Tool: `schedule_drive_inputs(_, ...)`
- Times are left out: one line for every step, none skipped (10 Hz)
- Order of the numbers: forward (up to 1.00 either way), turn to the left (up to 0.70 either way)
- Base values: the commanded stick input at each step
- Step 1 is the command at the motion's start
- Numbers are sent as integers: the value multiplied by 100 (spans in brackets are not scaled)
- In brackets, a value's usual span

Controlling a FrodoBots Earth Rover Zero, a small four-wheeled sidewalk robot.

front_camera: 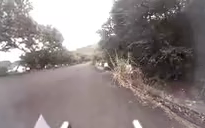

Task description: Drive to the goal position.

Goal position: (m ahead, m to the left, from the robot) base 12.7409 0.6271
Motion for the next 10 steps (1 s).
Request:
schedule_drive_inputs(50, 0)
schedule_drive_inputs(50, 0)
schedule_drive_inputs(50, 0)
schedule_drive_inputs(50, 2)
schedule_drive_inputs(50, 31)
schedule_drive_inputs(50, 50)
schedule_drive_inputs(50, 50)
schedule_drive_inputs(50, 26)
schedule_drive_inputs(50, 3)
schedule_drive_inputs(50, 0)
